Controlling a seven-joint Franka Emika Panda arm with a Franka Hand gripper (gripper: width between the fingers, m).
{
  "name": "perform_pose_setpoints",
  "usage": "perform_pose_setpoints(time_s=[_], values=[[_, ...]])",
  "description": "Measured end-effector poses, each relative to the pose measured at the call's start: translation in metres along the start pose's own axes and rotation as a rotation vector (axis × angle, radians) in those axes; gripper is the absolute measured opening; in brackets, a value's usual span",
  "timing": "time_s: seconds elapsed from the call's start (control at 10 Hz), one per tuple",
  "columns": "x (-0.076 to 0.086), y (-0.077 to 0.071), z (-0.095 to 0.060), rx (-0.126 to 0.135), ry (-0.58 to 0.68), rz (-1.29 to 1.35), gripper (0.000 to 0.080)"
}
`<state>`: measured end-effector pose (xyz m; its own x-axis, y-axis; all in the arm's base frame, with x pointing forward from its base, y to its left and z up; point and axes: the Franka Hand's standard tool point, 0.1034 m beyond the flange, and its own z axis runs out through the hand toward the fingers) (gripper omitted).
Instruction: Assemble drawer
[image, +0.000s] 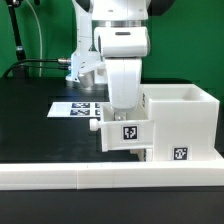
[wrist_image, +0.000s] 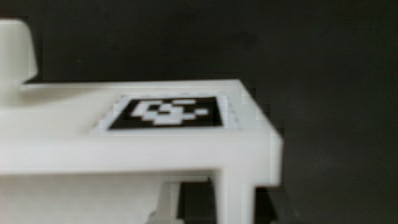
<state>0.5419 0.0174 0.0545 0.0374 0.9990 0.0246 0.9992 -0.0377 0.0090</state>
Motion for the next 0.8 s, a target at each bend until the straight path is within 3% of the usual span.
perform_pose_setpoints(time_s=[0.1,0.2,0.4,0.5,0.6,0.8], values=[[0.0,0.0,0.0,0.0,0.0,0.0,0.0042],[0.0,0.0,0.0,0.0,0.0,0.001,0.0118],[-0.002,0.003,-0.012,-0.007,-0.008,0.0,0.0393],[-0.004,0.004,-0.02,-0.006,-0.014,0.0,0.0393],[-0.008,0.004,-0.03,0.005,-0.026,0.001,0.0578],[-0.023,0.006,-0.049,0.023,-0.045,-0.011,0.0644]])
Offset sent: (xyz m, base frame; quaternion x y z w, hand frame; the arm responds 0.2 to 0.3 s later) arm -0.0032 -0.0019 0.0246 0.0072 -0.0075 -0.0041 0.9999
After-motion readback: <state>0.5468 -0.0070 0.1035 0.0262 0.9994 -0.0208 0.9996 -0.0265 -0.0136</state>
